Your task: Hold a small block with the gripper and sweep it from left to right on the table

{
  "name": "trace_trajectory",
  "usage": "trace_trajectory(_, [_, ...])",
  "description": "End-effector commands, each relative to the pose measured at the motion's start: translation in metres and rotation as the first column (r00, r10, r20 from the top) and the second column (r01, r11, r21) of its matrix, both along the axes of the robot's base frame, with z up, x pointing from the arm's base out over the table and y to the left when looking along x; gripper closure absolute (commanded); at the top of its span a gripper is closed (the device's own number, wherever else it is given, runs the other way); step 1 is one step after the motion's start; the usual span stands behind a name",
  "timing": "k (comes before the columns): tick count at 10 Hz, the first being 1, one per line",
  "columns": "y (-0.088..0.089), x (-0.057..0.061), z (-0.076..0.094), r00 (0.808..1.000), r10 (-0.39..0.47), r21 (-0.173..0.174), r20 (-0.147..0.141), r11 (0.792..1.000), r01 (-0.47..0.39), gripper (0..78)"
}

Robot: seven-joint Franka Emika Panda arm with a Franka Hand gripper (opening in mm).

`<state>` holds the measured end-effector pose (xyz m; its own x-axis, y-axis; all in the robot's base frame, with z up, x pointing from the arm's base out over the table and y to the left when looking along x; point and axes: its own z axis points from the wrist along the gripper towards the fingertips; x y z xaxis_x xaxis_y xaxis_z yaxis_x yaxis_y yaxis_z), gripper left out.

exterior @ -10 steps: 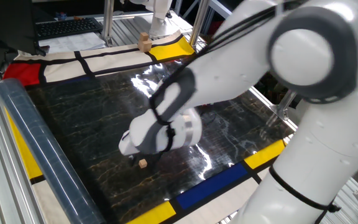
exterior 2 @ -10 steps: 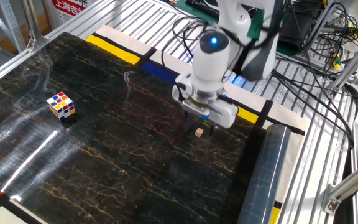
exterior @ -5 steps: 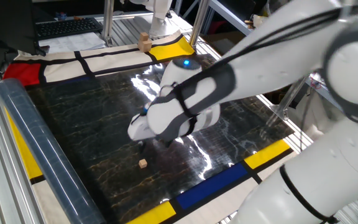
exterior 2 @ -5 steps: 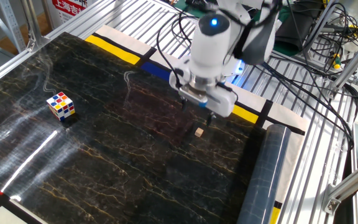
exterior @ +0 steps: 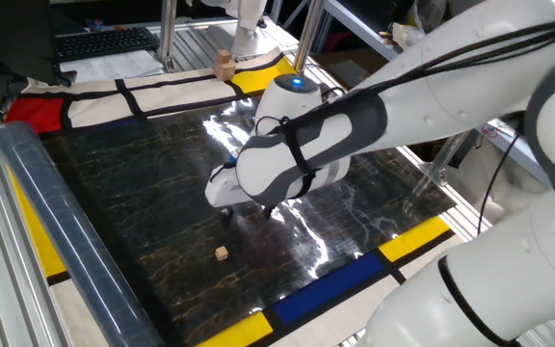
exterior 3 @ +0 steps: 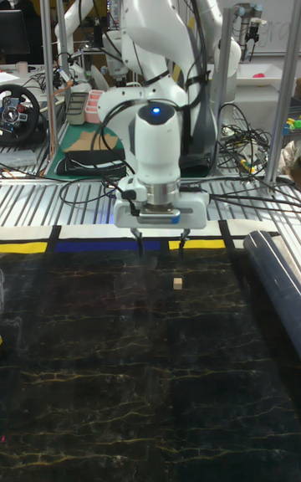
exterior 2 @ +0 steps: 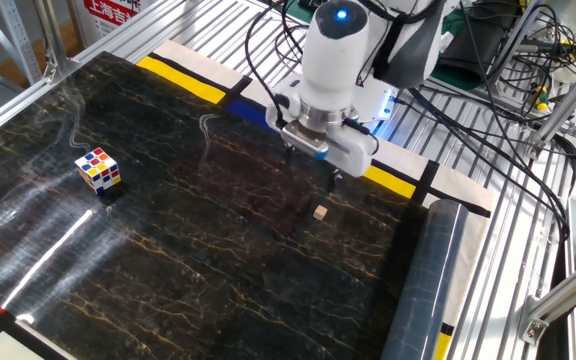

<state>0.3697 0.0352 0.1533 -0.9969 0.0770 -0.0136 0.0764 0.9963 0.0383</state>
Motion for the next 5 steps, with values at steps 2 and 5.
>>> trace_trajectory(2, [-0.081,0.058,-0.029,0.995,0.098,-0.016,0.012,0.995,-0.098,0.2])
trace_trajectory(5, [-0.096,0.056,-0.025,0.997,0.08,-0.021,0.009,0.997,-0.08,0.2])
